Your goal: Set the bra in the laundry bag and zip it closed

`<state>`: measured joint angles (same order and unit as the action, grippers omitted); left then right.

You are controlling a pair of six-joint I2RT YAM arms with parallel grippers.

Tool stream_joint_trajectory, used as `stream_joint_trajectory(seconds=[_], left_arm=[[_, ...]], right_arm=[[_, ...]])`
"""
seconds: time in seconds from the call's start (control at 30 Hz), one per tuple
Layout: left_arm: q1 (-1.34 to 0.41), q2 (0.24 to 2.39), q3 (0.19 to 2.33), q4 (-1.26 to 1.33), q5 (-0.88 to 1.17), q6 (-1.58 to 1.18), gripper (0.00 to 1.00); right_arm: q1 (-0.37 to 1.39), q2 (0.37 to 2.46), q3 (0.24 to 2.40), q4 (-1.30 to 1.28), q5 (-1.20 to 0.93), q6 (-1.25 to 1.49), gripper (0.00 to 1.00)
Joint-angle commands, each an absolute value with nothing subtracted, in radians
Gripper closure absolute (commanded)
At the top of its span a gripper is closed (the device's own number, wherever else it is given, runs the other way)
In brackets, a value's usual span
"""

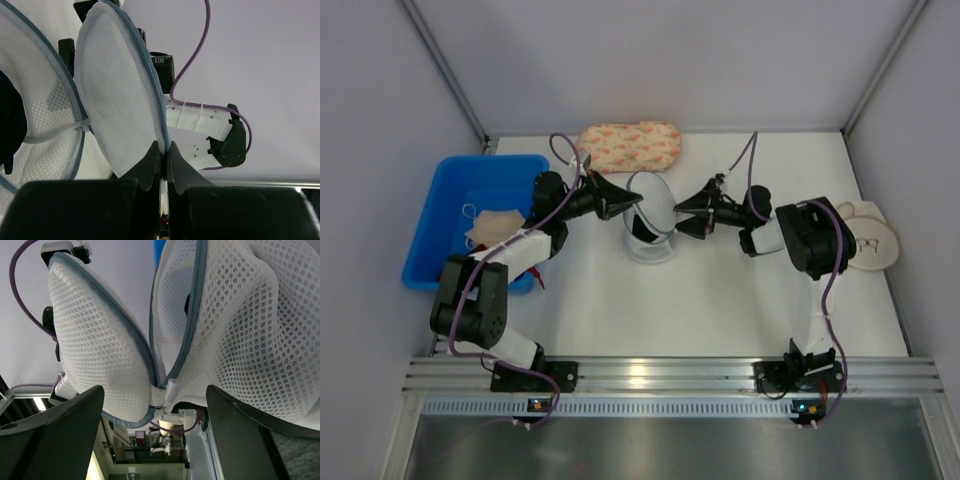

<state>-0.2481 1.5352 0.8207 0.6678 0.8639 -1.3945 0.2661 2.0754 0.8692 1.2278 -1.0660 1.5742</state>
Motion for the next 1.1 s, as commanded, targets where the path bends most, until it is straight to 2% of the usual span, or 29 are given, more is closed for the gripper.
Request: stream_joint_trajectory(seconds=[0.0,0.13,0.23,0.33,0.4,0.47,0.63,0.67,0.77,0.8,0.83,0.9,0.93,1.07], left_arm=[[-0.235,1.546,0.811,0.756,0.876,-1.408,1.00],[-0.218,1.555,0.811,0.727,0.876,-1.385,1.00],[-0.195,1.580,0.810,0.722,0.890,-1.373,1.00],[-0.181,1.637,0.839,0.723,0.936,-1.359,1.00],[-0.172,1.670,0.862,0.709,0.956,-1.315,1.00],[-0.167,1.693,0.890,0.687,0.965,-1.296,1.00],[-0.163,1.715,0.971,0.539,0.962,-1.140,1.00],[-0.158,1.713,0.980,0.488,0.947,-1.114,1.00],[-0.137,1.698,1.058,0.346,0.885,-0.941,0.85],[-0.130,1.694,1.092,0.175,0.849,-0.784,0.79],[-0.130,1.687,1.165,0.103,0.816,-0.700,0.69],[-0.132,1.681,1.218,-0.050,0.723,-0.509,0.59],[-0.130,1.674,1.267,-0.093,0.692,-0.458,0.46],[-0.141,1.626,1.347,-0.170,0.601,-0.164,0.27]], right_arm=[[0.294,2.111,0.916,1.574,-1.054,1.637,0.18],[0.305,2.118,0.922,1.612,-1.060,1.666,0.32],[0.304,2.108,0.914,1.635,-1.069,1.672,0.51],[0.304,2.100,0.908,1.649,-1.080,1.675,0.62],[0.304,2.095,0.908,1.657,-1.085,1.678,0.64],[0.305,2.094,0.908,1.664,-1.091,1.684,0.71],[0.302,2.085,0.905,1.684,-1.104,1.697,1.00],[0.304,2.082,0.900,1.686,-1.106,1.698,1.00],[0.304,2.074,0.896,1.684,-1.108,1.701,1.00],[0.304,2.074,0.896,1.684,-1.111,1.704,1.00],[0.304,2.072,0.894,1.683,-1.112,1.704,1.00],[0.304,2.071,0.894,1.683,-1.114,1.710,1.00],[0.304,2.068,0.891,1.680,-1.112,1.709,1.00],[0.305,2.045,0.874,1.625,-1.112,1.683,1.00]])
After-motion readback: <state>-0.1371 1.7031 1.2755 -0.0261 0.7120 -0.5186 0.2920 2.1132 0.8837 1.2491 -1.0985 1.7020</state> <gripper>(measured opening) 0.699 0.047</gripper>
